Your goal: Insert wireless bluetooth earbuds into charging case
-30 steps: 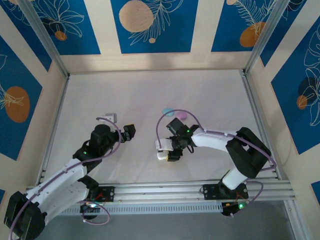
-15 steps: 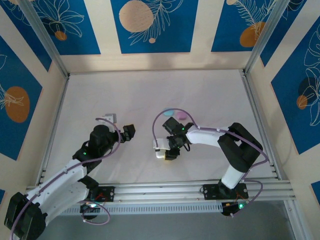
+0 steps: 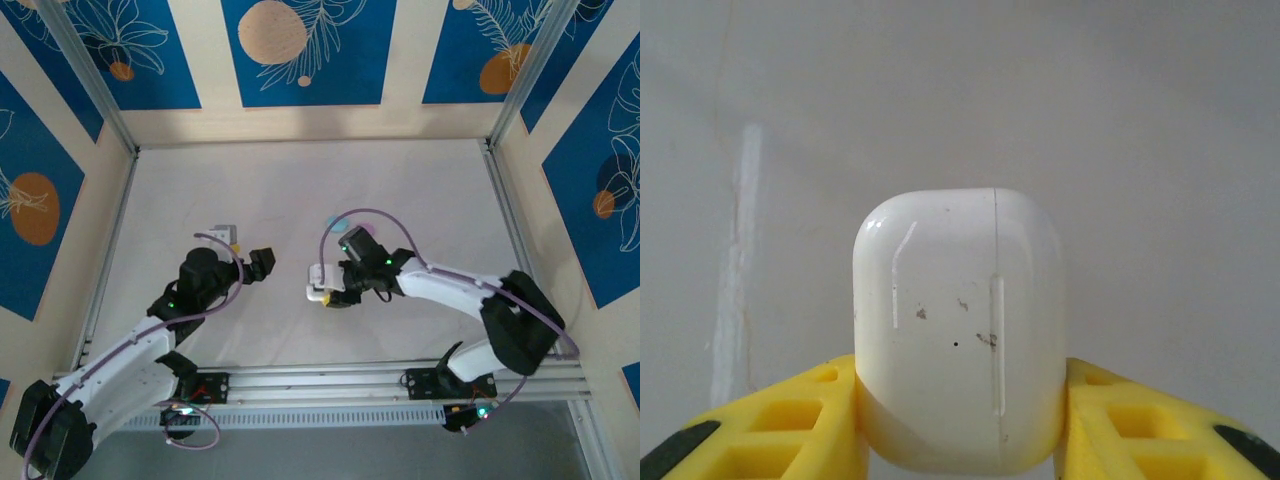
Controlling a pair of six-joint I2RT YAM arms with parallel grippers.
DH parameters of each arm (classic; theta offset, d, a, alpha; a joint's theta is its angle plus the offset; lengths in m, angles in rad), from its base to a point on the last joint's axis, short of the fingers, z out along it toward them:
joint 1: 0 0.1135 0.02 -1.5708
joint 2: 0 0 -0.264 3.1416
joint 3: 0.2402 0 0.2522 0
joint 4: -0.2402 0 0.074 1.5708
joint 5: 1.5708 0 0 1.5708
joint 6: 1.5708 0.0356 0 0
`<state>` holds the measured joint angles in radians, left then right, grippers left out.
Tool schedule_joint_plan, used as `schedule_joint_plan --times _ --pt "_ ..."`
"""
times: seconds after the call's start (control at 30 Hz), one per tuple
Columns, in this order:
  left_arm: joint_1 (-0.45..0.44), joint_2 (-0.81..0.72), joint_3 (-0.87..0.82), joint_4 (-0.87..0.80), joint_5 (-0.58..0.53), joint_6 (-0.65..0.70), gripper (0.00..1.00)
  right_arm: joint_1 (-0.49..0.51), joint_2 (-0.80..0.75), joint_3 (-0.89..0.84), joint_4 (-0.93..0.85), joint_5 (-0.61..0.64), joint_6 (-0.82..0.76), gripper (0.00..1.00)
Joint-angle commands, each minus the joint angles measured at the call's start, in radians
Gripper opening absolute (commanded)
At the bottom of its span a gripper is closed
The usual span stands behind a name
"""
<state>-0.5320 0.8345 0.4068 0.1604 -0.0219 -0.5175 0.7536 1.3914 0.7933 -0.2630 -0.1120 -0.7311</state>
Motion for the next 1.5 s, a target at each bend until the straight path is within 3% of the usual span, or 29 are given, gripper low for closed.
schedule_joint_plan --times 0.0,0.23,0.37,0.63,0.9,1.23,1.47 --pt "0.012 0.026 0.037 0.099 0.139 0.007 0.97 -0.033 -0.121 -0.035 0.089 -0.051 0.056 0.42" --pt "0.001 0.151 0.147 0.221 0.442 -0.012 0.87 -0.089 -0.314 -0.045 0.123 -0.054 0.07 0.41" --pt "-0.045 0.198 0.21 0.252 0.52 -0.017 0.86 -0.097 -0.364 -0.048 0.153 -0.039 0.073 0.41" --pt "-0.139 0.256 0.299 0.172 0.554 0.045 0.84 -0.1 -0.388 -0.055 0.202 -0.026 0.095 0.41" --pt "-0.185 0.314 0.343 0.133 0.557 0.063 0.67 -0.097 -0.386 -0.057 0.234 -0.004 0.096 0.42" --pt "-0.21 0.414 0.404 0.149 0.556 0.046 0.38 -0.082 -0.393 -0.068 0.237 0.012 0.082 0.42" --pt "-0.214 0.428 0.418 0.122 0.562 0.06 0.29 -0.083 -0.393 -0.072 0.252 0.024 0.083 0.42"
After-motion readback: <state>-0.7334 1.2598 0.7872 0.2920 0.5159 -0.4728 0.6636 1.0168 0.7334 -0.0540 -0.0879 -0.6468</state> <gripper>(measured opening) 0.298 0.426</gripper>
